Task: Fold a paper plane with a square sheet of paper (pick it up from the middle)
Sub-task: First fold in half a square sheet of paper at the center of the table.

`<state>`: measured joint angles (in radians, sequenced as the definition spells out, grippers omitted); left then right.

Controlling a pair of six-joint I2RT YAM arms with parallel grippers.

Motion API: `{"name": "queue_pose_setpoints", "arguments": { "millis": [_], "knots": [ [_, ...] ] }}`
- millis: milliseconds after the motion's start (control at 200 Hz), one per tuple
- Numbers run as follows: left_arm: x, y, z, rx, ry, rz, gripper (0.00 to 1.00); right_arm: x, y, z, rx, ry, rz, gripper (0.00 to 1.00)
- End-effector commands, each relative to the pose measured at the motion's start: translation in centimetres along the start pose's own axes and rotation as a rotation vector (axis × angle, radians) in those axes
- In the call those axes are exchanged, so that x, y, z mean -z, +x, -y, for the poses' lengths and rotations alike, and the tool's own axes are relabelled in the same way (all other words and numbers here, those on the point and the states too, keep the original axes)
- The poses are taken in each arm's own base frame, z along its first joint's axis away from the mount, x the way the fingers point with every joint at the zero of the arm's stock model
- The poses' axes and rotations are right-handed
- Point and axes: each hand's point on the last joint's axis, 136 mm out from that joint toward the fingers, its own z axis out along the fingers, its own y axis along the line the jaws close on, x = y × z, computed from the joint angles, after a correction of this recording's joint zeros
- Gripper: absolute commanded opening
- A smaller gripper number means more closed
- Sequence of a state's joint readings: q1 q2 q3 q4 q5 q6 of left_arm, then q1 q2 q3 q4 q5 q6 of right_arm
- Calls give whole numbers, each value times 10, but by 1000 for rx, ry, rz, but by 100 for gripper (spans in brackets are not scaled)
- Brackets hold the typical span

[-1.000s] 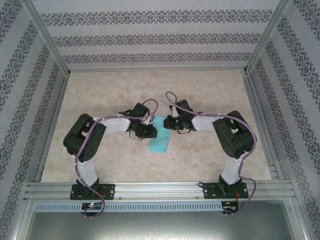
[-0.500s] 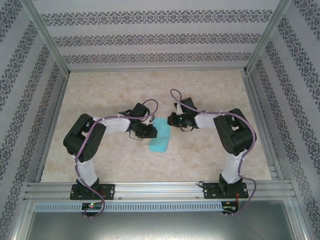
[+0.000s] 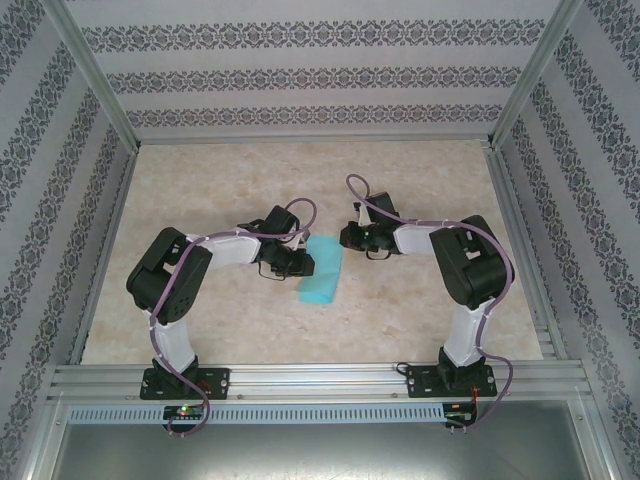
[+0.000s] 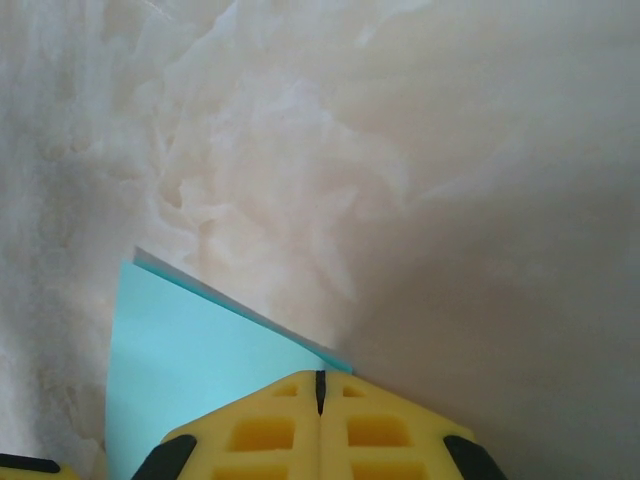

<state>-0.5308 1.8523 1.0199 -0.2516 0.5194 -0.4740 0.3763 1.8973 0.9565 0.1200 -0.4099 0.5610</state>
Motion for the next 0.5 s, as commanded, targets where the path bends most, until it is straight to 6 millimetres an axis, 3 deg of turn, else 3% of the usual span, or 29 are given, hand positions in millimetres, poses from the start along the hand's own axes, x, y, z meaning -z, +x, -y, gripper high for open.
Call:
{"name": "queue_pose_setpoints", "arguments": {
  "millis": [0, 135, 365, 495],
  "knots": [
    [-17, 58, -65, 61, -254, -180, 27, 1, -13, 27, 8, 106, 34, 3],
    [-18, 57, -66, 65, -252, -181, 27, 15, -19, 16, 34, 85, 65, 3],
    [-18, 56, -64, 64, -248, -184, 27, 32, -2, -20, 78, 8, 61, 3],
    [-18, 56, -62, 62, -239, -186, 27, 17, 10, -42, 104, -37, 6, 4]
  ]
}}
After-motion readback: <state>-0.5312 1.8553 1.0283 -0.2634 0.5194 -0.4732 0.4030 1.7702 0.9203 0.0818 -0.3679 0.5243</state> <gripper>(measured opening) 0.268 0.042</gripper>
